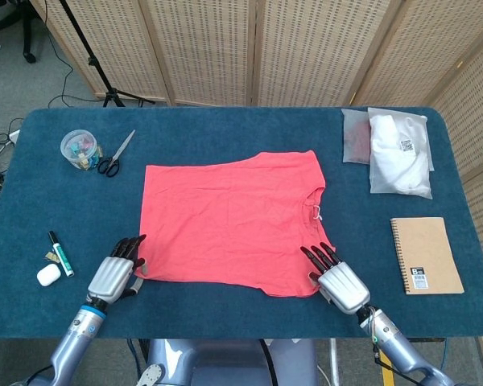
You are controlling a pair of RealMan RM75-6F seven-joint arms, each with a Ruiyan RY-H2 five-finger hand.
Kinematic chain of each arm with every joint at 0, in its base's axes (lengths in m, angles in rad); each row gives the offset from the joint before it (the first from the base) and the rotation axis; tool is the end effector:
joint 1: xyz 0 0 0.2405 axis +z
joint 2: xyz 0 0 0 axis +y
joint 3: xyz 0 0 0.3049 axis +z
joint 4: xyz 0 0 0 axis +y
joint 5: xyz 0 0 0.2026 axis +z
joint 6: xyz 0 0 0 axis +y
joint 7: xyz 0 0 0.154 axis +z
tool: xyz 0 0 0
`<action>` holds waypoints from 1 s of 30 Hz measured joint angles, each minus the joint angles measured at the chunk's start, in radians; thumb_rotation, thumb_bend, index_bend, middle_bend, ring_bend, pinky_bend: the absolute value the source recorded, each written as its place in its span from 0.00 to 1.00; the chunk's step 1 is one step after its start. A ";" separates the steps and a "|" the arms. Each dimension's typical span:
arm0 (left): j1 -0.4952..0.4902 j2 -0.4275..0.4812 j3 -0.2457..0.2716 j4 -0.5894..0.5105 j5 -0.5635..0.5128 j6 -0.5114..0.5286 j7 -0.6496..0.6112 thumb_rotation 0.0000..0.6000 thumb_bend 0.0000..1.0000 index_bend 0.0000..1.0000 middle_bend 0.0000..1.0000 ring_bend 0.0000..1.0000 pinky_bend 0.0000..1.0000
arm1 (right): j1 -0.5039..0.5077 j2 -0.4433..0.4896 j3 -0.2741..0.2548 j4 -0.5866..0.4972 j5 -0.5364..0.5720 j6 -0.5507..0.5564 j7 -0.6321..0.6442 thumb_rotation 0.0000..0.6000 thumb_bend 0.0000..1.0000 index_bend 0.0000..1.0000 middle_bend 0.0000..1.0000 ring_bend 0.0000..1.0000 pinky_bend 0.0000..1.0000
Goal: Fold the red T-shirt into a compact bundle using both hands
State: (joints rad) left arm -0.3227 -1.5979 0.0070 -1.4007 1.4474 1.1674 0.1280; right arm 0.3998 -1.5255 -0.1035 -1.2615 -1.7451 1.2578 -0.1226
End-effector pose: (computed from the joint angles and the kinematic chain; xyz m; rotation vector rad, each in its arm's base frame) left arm -0.2969 0.2456 -0.0266 -1.7467 -1.1296 -0.9148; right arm -0.2932 -0.2521 -0.0026 2.0585 -0.6735 0.9338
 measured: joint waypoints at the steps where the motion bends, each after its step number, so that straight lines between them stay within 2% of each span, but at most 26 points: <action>1: 0.001 0.010 0.004 -0.012 0.012 0.009 -0.001 1.00 0.56 0.70 0.00 0.00 0.00 | 0.000 0.006 -0.005 -0.009 -0.013 0.011 0.003 1.00 0.52 0.66 0.00 0.00 0.00; 14: 0.025 0.164 0.094 -0.169 0.175 0.111 -0.017 1.00 0.58 0.70 0.00 0.00 0.00 | -0.001 0.119 -0.093 -0.162 -0.183 0.101 -0.012 1.00 0.52 0.67 0.00 0.00 0.00; 22: 0.056 0.272 0.197 -0.294 0.294 0.152 -0.031 1.00 0.59 0.70 0.00 0.00 0.00 | -0.001 0.224 -0.184 -0.289 -0.310 0.119 -0.032 1.00 0.52 0.68 0.00 0.00 0.00; 26: 0.072 0.290 0.219 -0.309 0.321 0.169 -0.030 1.00 0.59 0.70 0.00 0.00 0.00 | -0.013 0.258 -0.210 -0.328 -0.350 0.127 -0.063 1.00 0.52 0.68 0.00 0.00 0.00; 30: 0.079 0.299 0.226 -0.317 0.327 0.169 -0.036 1.00 0.59 0.70 0.00 0.00 0.00 | -0.021 0.266 -0.213 -0.335 -0.359 0.127 -0.072 1.00 0.52 0.68 0.00 0.00 0.00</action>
State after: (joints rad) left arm -0.2438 -1.2994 0.2333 -1.7180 1.7749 1.3364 0.0923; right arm 0.3784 -1.2590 -0.3162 -1.5970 -2.1044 1.3846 -0.1950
